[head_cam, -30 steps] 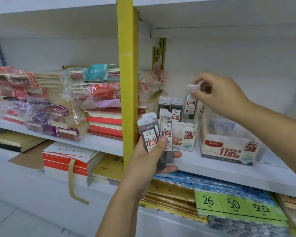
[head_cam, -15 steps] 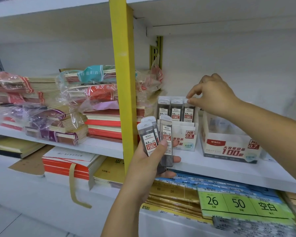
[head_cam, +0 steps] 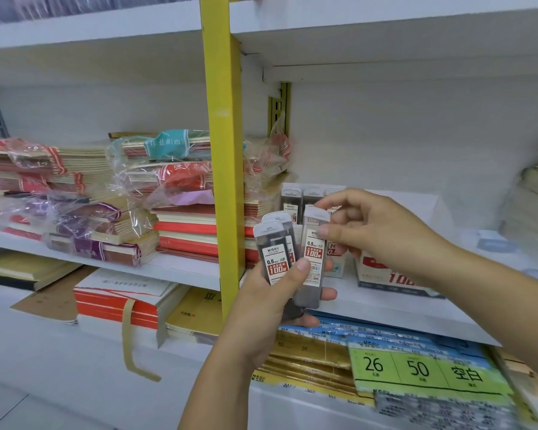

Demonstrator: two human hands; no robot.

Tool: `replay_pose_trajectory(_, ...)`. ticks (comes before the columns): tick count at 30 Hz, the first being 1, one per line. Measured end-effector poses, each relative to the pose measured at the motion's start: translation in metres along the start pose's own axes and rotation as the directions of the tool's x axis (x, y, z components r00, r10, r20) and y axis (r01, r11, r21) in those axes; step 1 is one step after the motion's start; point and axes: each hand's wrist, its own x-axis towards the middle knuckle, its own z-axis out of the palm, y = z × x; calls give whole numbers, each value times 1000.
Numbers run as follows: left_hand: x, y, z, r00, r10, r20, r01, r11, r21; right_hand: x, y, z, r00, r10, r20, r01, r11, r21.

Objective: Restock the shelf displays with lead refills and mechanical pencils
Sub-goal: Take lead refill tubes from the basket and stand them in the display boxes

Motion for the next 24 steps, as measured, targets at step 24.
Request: replay_pose_trajectory(24, 6, -7, -11, 988, -10, -155, 17, 999, 47, 67, 36, -36, 941, -281, -187, 145, 837, -528)
